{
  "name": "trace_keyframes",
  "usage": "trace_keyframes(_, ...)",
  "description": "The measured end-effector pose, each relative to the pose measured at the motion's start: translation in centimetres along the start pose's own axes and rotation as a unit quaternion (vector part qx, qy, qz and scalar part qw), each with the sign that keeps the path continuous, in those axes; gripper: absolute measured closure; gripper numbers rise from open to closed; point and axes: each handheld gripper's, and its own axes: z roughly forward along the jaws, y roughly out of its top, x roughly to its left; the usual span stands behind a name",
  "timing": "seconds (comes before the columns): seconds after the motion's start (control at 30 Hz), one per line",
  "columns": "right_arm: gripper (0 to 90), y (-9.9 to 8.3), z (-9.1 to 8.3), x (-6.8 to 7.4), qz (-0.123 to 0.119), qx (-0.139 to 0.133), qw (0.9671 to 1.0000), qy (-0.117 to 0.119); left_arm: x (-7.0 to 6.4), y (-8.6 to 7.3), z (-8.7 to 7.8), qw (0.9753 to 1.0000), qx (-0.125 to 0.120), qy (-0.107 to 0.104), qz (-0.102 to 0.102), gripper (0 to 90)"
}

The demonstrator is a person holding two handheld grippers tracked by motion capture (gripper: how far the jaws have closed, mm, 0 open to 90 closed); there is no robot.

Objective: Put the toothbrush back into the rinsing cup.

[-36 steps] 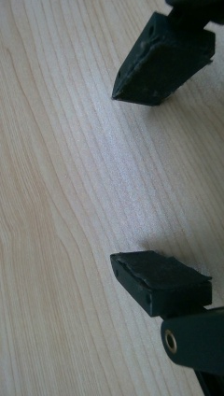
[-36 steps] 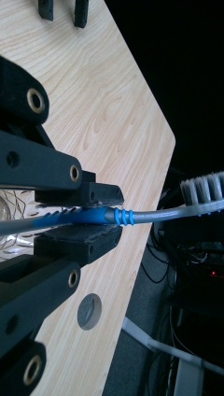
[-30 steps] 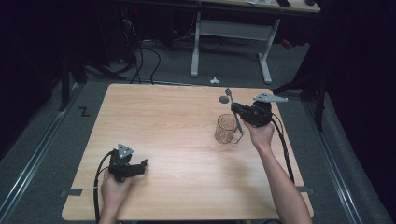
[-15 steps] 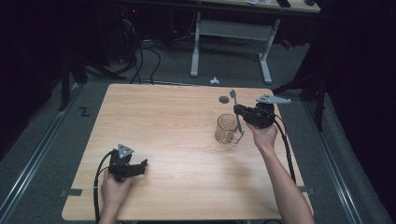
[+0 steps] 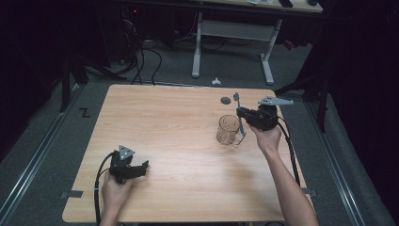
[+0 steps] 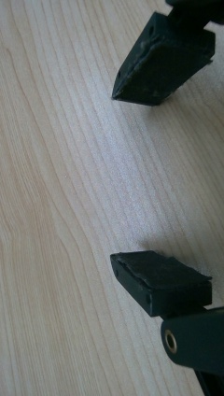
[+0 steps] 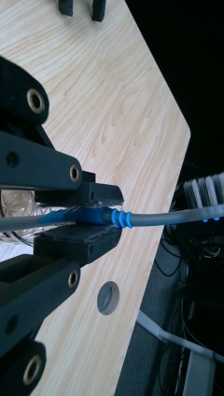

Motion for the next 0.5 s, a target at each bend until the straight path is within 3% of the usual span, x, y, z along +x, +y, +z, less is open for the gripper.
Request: trace_keyframes(0.5,79.4,-0.07,-0.52,0.01,-0.002,0.012,0.9999,-0.002,0.00,0.00,0.00,1.0000,0.000,0.000,0.000,18.5)
